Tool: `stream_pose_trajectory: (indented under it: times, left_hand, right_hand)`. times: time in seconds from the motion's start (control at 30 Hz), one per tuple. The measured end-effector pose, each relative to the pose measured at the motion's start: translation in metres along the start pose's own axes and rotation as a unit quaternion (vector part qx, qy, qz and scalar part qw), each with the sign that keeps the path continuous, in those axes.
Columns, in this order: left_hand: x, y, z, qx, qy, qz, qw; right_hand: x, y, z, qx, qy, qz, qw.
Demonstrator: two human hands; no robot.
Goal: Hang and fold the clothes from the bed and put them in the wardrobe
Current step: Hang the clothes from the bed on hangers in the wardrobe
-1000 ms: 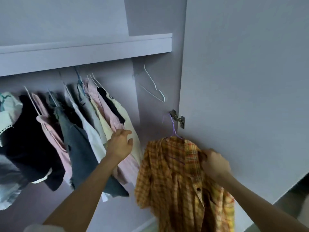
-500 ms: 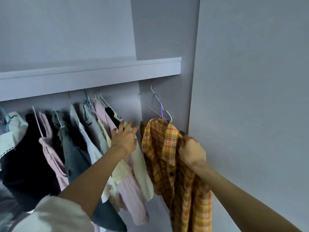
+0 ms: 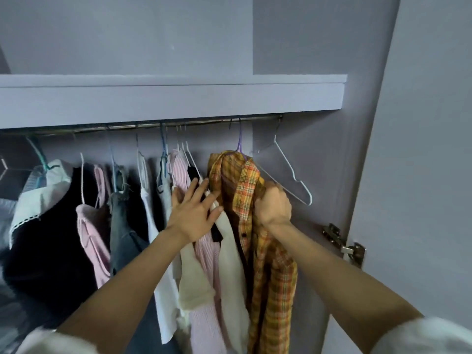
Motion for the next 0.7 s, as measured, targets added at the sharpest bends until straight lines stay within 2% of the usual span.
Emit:
stream_pose_trajectory:
  times: [0.27, 0.5, 0.6, 0.7]
  left_hand:
    - [0.005, -0.004, 0.015, 0.010, -0.027, -0.030, 0.999]
    - [0.005, -0.007, 0.017, 0.013, -0.034, -0.033, 0.999]
    - [0.003, -0.007, 0.015, 0.009, -0.030, -0.021, 0.999]
    - [0.005, -0.005, 0.016, 0.012, -0.021, -0.013, 1.000]
  right_hand:
    - [-0.057, -0.052, 0.022, -0.029, 0.048, -0.019, 0.998]
    - [-0.057, -0.053, 0.020, -0.063, 0.104, -0.081, 0.989]
    - [-0.059, -0.051, 0.038, -0.071, 0.115, -0.059, 0.989]
    - [-0.066, -0.055, 0.055, -0.077, 0.098, 0.004, 0.992]
Point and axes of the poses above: each hand's wrist, its own x-axis away from the middle knuckle, its own y-axis out of the back of the hand, z = x × y, the point moved 4 cm from there along -x, towards the middle knuckle, and after that the axes turned 7 degrees about z, right-handed, at the moved point
